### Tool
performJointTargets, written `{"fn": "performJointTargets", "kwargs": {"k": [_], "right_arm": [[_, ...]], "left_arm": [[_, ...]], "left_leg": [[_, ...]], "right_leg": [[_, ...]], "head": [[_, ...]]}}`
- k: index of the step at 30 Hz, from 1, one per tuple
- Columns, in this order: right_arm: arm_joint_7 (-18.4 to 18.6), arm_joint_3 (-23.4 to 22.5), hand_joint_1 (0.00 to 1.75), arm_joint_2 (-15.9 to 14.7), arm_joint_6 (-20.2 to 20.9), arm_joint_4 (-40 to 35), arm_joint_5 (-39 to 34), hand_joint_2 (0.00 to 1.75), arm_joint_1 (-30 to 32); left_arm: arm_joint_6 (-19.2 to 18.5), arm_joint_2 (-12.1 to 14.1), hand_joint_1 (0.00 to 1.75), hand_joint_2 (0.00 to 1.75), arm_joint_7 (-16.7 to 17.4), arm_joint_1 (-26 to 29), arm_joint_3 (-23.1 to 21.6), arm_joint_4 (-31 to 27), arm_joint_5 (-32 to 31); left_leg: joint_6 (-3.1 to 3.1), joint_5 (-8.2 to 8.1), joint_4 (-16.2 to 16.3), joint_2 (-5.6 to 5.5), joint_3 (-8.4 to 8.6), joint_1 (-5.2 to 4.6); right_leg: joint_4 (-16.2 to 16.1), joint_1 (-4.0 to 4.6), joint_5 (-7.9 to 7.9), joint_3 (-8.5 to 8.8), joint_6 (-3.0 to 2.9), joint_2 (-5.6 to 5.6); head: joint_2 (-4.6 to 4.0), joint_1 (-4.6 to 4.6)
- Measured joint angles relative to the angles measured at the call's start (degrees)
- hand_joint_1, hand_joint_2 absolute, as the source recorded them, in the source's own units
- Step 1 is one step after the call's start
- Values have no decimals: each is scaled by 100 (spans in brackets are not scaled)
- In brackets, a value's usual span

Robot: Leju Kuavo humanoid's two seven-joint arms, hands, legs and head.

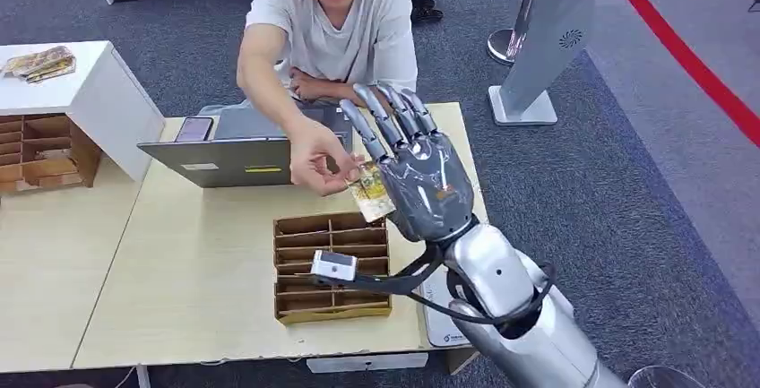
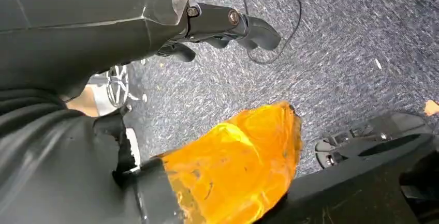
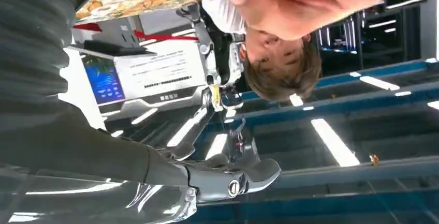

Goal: Pass the card to the sensor for recognition and then transmit it.

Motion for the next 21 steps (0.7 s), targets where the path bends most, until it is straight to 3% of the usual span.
{"fn": "performJointTargets", "kwargs": {"k": [21], "right_arm": [[0,37,0,295,135,634,-5,175,-191]], "left_arm": [[-63,0,0,0,17,-42,-29,-13,-127]], "left_leg": [[0,0,0,-1,-1,0]], "right_leg": [[0,0,0,-1,0,-1]], "head": [[0,0]]}}
